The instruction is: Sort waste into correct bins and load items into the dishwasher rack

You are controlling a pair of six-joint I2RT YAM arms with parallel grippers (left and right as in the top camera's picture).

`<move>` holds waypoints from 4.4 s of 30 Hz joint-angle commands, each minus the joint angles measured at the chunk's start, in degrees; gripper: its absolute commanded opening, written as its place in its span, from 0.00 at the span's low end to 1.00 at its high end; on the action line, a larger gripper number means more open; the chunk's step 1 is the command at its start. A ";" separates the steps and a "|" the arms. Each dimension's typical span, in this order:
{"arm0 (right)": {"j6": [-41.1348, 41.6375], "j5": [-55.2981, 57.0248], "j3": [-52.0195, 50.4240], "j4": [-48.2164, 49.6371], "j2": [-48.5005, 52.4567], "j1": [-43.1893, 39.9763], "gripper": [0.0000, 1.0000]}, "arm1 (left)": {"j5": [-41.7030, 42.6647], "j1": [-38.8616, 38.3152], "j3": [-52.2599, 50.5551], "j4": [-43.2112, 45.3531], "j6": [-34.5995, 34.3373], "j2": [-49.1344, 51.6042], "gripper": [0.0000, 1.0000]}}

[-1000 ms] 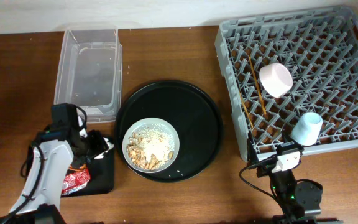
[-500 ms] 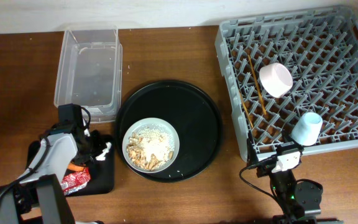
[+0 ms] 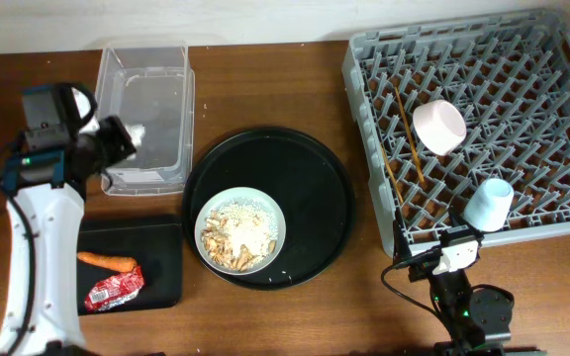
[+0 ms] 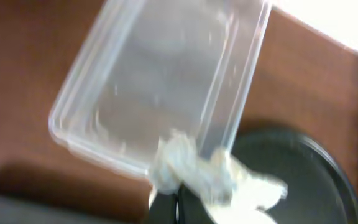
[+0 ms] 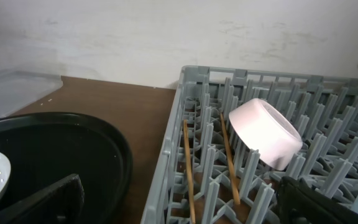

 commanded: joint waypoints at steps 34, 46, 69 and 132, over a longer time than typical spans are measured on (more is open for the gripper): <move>0.44 -0.48 -0.42 -0.17 -0.44 -0.42 0.98 | -5.29 16.65 -38.80 -4.98 -22.53 -0.11 0.46; 0.44 -0.48 -0.42 -0.17 -0.44 -0.42 0.98 | -2.32 16.68 -30.64 -10.86 -15.13 -1.97 0.00; 0.44 -0.48 -0.42 -0.15 -0.44 -0.42 0.98 | -8.83 30.86 -35.93 -5.31 -20.81 -6.49 0.50; 0.44 -0.48 -0.42 -0.17 -0.44 -0.42 0.98 | 2.93 11.76 -39.43 1.05 -5.16 -3.72 0.57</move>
